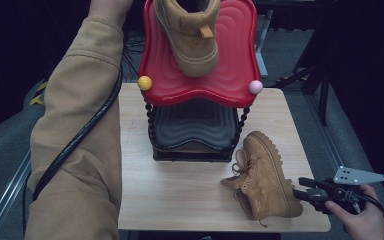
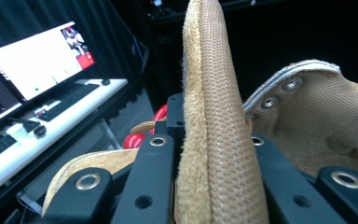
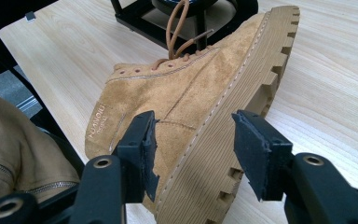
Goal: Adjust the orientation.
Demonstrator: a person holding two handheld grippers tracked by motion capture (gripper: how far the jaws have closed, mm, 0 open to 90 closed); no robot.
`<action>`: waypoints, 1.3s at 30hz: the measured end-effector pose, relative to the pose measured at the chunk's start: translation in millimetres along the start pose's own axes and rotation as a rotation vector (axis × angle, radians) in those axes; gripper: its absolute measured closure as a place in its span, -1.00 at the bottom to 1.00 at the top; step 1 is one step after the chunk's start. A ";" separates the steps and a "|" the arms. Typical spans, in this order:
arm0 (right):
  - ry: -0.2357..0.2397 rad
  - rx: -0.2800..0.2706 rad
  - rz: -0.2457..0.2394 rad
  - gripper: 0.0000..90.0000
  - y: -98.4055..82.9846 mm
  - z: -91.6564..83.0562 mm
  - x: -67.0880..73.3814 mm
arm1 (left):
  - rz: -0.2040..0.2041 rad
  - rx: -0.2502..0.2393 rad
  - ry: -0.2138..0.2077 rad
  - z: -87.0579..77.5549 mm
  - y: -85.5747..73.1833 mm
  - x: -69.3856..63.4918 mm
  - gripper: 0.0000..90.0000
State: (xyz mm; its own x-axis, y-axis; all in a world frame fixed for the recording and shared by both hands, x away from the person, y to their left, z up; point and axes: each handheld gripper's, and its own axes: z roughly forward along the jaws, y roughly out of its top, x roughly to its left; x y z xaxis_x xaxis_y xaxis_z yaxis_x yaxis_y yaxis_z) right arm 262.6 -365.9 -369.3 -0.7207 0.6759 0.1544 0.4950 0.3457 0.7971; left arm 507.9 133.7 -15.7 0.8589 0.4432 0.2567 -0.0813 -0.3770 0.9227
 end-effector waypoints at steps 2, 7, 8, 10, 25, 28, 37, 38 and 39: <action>0.002 0.000 -0.001 0.10 -0.1 -0.1 0.4 | -0.005 0.007 -0.016 1.3 -4.5 -0.8 0.81; -0.003 -0.001 0.001 0.10 -0.3 -0.9 0.8 | -0.011 0.023 -0.035 1.9 -11.1 -3.7 0.80; -0.001 0.001 -0.002 0.10 -0.2 -0.7 1.1 | -0.009 0.028 -0.035 1.5 -11.8 -3.9 0.80; 0.002 0.000 -0.003 0.10 0.2 -0.1 1.9 | -0.008 0.035 -0.034 0.1 -12.6 -4.2 0.79; 0.001 -0.002 -0.017 0.10 3.1 0.1 4.6 | -0.034 0.051 -0.020 1.0 -14.8 -22.5 0.09; 0.005 -0.002 -0.020 0.10 3.8 1.0 5.3 | -0.044 0.024 -0.011 -1.2 -14.3 -28.6 -0.05; 0.008 0.005 -0.028 0.09 6.3 5.8 7.4 | 0.002 -0.045 0.027 -32.3 -1.0 -56.3 -0.20; 0.008 0.006 -0.028 0.09 6.5 6.2 7.7 | 0.005 -0.055 0.029 -36.0 -0.1 -60.0 -0.20; 0.008 0.006 -0.029 0.09 6.6 6.4 7.8 | 0.000 -0.066 0.036 -41.2 1.3 -64.5 -0.20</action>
State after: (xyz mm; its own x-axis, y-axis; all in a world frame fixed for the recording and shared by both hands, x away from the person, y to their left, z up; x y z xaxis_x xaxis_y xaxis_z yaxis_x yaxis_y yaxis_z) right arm 263.4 -354.2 -366.6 -0.7387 0.6602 0.1361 0.4769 0.3692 0.7977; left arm 431.6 138.2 -19.2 0.8401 0.4729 0.2658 -0.1154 -0.3229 0.9394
